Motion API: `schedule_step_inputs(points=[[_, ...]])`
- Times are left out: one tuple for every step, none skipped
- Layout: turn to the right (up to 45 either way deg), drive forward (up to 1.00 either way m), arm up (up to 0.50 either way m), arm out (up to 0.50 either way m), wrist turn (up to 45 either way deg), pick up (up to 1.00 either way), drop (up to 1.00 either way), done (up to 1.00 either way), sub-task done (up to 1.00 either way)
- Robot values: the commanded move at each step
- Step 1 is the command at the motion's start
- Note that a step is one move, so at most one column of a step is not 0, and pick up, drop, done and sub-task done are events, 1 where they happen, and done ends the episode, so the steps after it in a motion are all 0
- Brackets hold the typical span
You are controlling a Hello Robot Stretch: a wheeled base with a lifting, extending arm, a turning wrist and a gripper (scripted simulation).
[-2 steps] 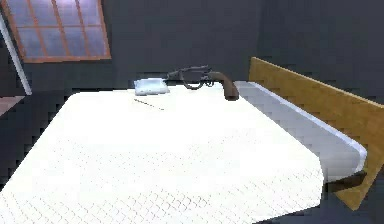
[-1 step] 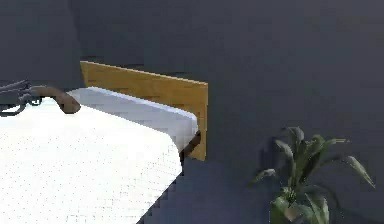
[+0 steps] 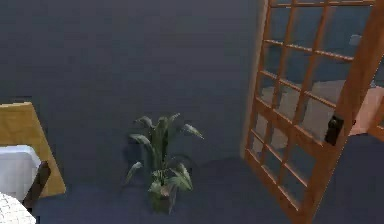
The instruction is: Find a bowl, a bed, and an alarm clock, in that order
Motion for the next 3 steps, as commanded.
schedule_step_inputs(points=[[45.0, 0.00, 0.00, 0.00, 0.0, 0.00, 0.00, 0.00, 0.00], [27.0, 0.00, 0.00, 0.00, 0.0, 0.00, 0.00, 0.00, 0.00], [3.0, 0.00, 0.00, 0.00, 0.0, 0.00, 0.00, 0.00, 0.00]])
